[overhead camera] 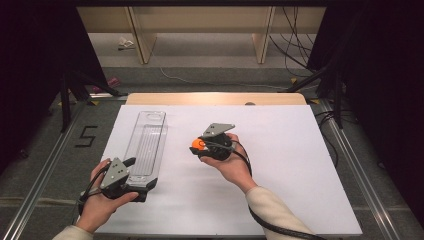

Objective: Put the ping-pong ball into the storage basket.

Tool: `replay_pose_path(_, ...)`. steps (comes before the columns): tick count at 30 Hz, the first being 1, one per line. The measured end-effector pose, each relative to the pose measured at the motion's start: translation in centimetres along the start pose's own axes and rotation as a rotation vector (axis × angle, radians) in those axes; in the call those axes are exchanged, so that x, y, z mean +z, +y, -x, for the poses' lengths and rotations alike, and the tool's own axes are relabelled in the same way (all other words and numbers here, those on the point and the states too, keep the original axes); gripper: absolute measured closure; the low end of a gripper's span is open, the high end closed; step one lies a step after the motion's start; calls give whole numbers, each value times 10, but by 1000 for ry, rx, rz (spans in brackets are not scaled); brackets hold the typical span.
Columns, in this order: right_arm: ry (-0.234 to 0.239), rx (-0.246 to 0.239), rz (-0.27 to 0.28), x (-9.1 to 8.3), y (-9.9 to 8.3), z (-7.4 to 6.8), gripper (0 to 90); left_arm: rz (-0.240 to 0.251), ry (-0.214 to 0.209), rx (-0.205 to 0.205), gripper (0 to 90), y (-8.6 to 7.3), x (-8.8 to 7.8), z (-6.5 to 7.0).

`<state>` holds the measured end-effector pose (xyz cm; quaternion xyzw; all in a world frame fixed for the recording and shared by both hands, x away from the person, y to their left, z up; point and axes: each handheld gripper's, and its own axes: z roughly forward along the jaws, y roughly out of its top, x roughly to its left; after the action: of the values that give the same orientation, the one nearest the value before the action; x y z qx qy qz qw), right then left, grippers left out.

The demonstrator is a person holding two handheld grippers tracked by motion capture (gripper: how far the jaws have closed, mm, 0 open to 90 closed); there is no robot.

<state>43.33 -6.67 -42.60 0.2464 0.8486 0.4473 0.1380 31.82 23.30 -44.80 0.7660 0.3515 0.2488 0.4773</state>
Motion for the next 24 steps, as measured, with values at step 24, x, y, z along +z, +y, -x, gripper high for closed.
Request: replay_pose_path(24, 9, -1, 2, 6, 7, -2, 513, -1, -4, -4, 12, 0, 0, 0)
